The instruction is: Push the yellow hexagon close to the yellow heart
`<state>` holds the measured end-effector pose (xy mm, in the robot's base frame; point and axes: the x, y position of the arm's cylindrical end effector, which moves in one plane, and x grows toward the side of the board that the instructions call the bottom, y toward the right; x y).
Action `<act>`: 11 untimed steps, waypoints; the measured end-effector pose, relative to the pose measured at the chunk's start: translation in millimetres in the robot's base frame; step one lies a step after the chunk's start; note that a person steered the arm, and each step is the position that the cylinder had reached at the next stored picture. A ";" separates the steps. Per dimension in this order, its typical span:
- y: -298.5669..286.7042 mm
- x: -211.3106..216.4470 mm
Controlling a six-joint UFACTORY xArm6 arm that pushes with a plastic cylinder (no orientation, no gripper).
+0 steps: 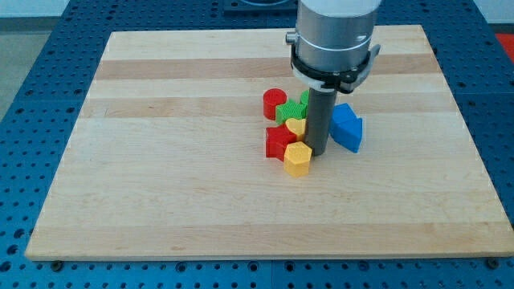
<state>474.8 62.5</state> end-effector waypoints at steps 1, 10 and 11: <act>4.4 0.0; -39.8 38.7; -40.8 36.1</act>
